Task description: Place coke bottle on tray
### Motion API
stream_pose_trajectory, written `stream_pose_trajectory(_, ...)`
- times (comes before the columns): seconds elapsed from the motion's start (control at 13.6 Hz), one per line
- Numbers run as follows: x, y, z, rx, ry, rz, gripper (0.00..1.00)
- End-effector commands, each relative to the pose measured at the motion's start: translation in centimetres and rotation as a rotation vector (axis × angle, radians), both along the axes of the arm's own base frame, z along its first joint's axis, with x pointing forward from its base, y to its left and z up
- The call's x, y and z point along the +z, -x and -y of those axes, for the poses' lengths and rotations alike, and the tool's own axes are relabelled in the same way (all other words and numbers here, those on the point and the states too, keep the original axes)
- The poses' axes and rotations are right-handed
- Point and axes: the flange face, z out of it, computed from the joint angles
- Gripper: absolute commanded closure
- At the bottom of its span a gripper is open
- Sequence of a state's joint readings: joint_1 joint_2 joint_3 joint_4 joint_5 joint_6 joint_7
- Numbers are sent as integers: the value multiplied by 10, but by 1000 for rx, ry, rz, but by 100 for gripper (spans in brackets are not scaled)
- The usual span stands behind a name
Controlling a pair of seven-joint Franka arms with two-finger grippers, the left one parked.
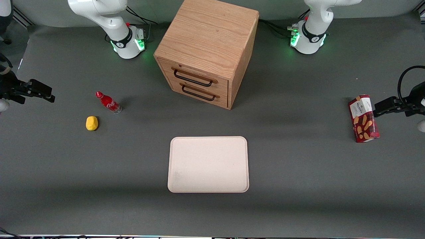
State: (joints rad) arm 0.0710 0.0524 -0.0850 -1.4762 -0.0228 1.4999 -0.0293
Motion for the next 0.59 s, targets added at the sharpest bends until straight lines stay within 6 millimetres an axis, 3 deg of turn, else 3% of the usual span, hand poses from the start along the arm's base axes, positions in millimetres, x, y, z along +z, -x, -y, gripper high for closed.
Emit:
stream_pose_trajectory(0.0,8,4,-1,8,-18,-2,0)
stream_pose_trajectory(0.37,9,5,-1,11,-19,1,0)
stream_pose_trajectory(0.52,15,18,-2,12,-22,-20,0)
